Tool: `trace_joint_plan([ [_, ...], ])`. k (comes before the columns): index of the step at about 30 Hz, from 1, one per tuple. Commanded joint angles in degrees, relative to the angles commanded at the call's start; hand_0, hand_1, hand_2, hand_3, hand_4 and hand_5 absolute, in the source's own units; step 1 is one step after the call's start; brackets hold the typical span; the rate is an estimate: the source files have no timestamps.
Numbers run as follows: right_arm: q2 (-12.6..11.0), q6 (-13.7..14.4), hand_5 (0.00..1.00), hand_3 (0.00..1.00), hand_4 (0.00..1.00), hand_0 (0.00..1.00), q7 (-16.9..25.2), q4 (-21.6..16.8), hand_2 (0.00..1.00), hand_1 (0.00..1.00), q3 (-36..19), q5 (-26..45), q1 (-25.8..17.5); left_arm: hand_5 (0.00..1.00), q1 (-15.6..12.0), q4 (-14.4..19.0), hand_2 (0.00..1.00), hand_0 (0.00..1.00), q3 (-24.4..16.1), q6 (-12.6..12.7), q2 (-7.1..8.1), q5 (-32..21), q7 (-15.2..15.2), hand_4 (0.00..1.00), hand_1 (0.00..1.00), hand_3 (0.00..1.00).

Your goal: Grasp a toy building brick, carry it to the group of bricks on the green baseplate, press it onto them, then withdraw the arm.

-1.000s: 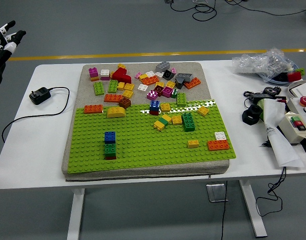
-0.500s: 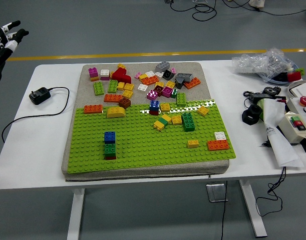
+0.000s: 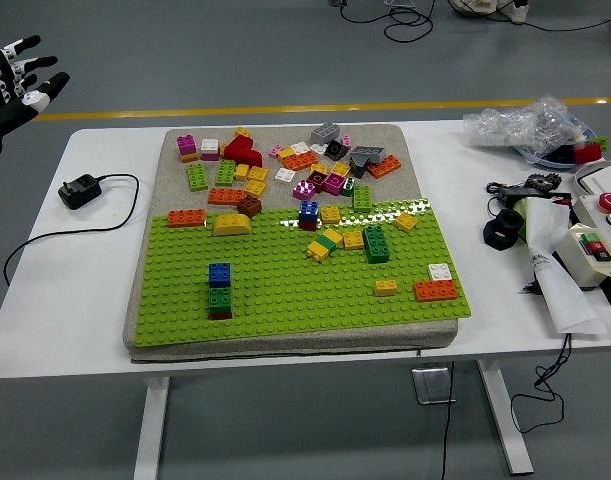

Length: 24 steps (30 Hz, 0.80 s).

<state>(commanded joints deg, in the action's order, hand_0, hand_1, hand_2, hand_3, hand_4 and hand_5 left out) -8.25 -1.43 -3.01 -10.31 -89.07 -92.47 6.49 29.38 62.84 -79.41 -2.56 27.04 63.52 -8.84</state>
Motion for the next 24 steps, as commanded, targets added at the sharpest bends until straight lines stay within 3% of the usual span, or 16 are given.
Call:
trace_joint_plan([
  [2,-0.01,-0.10,0.746,0.753,0.998,0.767,0.00,0.00,0.732,0.690,0.01,0.02,0.04,0.243,0.15,0.00,0.857,0.869,0.00,-0.17,-0.01,0.33,-0.19,0.825,0.956,0.957],
  [3,-0.02,-0.11,0.743,0.754,0.998,0.766,0.00,0.00,0.731,0.689,0.02,0.03,0.05,0.107,0.19,0.01,0.865,0.782,0.00,-0.25,-0.01,0.42,-0.22,0.770,0.910,0.982],
  [8,-0.05,-0.16,0.743,0.754,0.998,0.766,0.00,0.00,0.731,0.689,0.00,0.05,0.07,0.107,0.38,-0.05,0.865,0.782,0.00,-0.31,-0.10,0.69,-0.40,0.770,0.910,0.982],
  [9,-0.05,-0.17,0.718,0.753,0.998,0.767,0.00,0.00,0.729,0.688,0.00,0.04,0.06,0.032,0.39,-0.05,0.802,0.703,-0.01,-0.27,-0.11,0.69,-0.43,0.630,0.875,0.916],
  [24,0.06,-0.25,0.704,0.753,0.998,0.767,-0.02,0.00,0.730,0.687,-0.02,0.03,0.05,0.025,0.51,-0.15,0.721,0.727,-0.11,0.98,-0.15,0.02,-0.98,0.591,0.849,0.837],
])
